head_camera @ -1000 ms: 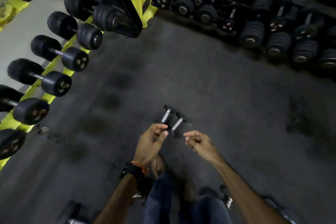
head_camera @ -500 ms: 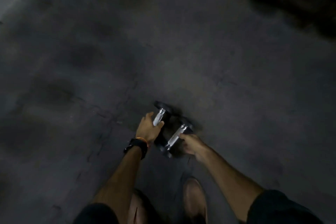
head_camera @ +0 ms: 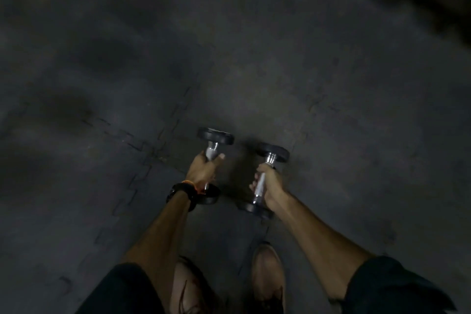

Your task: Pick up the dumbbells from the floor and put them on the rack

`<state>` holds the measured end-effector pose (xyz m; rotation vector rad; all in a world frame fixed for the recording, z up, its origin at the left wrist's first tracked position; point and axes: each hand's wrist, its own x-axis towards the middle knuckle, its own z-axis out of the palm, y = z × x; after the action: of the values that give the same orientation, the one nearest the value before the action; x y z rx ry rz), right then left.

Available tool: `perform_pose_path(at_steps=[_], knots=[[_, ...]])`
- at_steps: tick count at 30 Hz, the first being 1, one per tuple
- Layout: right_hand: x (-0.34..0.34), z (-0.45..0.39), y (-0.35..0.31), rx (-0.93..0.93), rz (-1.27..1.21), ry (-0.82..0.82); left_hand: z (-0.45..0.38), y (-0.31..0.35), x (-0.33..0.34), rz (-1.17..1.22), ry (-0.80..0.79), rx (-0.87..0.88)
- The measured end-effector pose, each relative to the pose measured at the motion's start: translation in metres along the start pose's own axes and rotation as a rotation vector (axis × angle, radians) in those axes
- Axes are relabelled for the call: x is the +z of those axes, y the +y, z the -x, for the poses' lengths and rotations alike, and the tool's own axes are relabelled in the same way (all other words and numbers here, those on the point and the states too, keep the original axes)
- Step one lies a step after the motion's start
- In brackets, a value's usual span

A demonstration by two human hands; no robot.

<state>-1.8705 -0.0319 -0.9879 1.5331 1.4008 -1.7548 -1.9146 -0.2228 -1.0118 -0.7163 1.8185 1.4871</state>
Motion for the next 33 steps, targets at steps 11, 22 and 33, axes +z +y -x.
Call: perform_pose_path(at_steps=[11,22,33], knots=[[-0.010,0.445,-0.165,-0.385,0.371,-0.239,0.455,0.224,-0.145,0.367,0.258,0.120],[0.066,0.858,-0.070,-0.604,0.631,-0.719,0.882,0.189,-0.280,0.674,0.641,0.238],[0.121,1.067,0.274,-0.577,0.893,-0.982,1.121,-0.094,-0.433,0.893,0.936,0.219]])
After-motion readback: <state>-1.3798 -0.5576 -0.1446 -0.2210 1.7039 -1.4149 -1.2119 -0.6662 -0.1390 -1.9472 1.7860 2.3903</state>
